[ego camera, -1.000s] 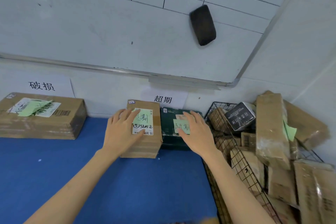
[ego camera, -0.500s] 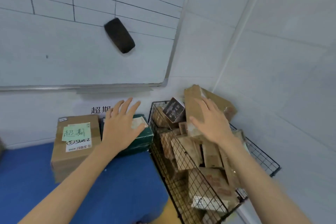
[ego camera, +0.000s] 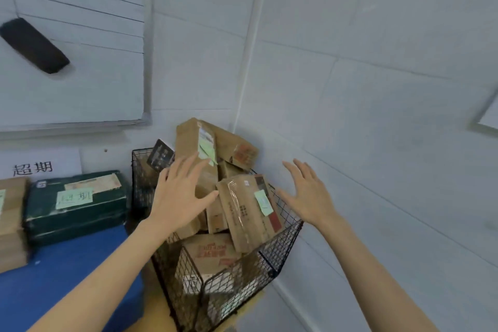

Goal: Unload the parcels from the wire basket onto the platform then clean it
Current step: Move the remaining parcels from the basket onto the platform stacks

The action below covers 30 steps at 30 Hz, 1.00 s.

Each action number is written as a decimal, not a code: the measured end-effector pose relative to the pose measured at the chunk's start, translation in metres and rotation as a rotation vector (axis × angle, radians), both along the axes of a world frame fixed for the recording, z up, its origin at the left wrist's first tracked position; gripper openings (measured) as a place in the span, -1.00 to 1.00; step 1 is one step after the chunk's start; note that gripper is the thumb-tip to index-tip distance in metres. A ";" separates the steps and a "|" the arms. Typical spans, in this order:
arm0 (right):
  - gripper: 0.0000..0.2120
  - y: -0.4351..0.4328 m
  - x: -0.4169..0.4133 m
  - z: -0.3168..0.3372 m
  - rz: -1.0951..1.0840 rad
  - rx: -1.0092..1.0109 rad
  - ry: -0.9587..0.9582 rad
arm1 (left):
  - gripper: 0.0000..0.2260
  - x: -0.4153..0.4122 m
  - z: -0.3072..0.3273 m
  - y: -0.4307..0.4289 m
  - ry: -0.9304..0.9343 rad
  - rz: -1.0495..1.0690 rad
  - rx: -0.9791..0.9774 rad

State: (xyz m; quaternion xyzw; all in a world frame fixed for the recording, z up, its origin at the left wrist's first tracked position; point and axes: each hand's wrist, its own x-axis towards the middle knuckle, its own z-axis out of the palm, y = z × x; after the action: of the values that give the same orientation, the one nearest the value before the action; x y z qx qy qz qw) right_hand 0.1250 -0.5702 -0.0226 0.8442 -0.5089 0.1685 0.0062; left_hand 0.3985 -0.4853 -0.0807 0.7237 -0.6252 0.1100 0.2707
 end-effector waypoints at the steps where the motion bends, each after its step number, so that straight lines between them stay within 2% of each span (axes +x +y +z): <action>1: -0.36 -0.003 -0.013 -0.001 0.007 0.003 -0.001 | -0.23 -0.013 0.001 -0.003 0.003 0.002 -0.006; 11: -0.35 -0.035 -0.071 -0.027 0.108 0.052 -0.049 | -0.18 -0.081 -0.004 -0.012 0.044 0.075 0.067; 18: -0.31 -0.067 -0.065 -0.051 0.169 0.096 -0.056 | -0.17 -0.089 -0.009 -0.040 -0.019 0.132 0.119; 27: -0.26 -0.137 -0.039 -0.062 0.289 0.108 -0.033 | -0.10 -0.079 -0.032 -0.092 0.085 0.124 0.186; 30: -0.24 -0.159 -0.022 -0.065 0.334 0.135 -0.010 | -0.14 -0.081 -0.037 -0.107 0.104 0.120 0.185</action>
State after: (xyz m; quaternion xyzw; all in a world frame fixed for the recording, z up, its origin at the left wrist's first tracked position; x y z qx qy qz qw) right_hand 0.1032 -0.7295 -0.0881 0.9147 -0.3716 0.1367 -0.0811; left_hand 0.3180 -0.5921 -0.1180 0.7864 -0.5735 0.0301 0.2275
